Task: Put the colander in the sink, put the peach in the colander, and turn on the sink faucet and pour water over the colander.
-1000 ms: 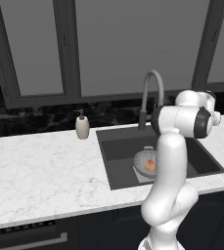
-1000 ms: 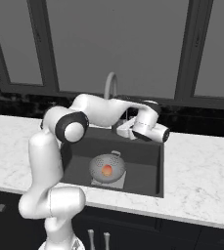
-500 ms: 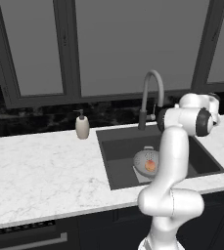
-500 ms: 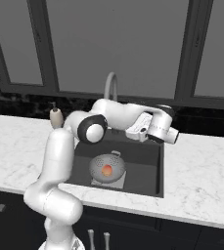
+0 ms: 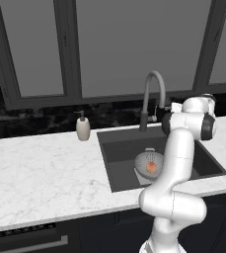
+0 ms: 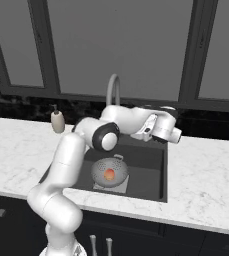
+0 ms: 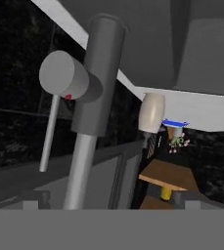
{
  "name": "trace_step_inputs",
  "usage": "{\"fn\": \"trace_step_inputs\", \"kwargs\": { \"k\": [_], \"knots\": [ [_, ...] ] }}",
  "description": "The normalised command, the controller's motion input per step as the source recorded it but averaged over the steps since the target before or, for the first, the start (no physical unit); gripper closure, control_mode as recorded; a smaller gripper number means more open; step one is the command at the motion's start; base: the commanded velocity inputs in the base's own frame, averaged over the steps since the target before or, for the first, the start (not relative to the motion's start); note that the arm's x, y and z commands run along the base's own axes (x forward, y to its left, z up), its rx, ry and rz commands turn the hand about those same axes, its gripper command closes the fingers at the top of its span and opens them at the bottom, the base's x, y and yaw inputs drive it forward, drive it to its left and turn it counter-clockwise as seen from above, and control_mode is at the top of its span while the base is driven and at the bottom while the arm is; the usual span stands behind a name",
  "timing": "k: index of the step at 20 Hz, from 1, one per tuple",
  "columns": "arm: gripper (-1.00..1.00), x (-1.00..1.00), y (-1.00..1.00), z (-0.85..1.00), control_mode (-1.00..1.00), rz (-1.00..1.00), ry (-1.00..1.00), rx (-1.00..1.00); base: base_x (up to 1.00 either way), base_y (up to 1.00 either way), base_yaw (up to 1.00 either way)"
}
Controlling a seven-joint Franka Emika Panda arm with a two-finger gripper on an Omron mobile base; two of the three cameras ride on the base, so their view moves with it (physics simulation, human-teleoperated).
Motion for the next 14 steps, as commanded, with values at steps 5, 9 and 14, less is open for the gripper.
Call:
{"fn": "trace_step_inputs", "kwargs": {
  "k": [5,9,14],
  "knots": [
    [-1.00,0.05,0.11,-0.20,-1.00,-0.01,0.06,0.00,0.00,0.00,0.00],
    [-1.00,0.02,0.22,-0.35,-1.00,-0.03,0.11,0.00,0.00,0.00,0.00],
    [-1.00,0.21,0.16,-0.04,-1.00,-0.01,0.11,0.00,0.00,0.00,0.00]
  ]
}}
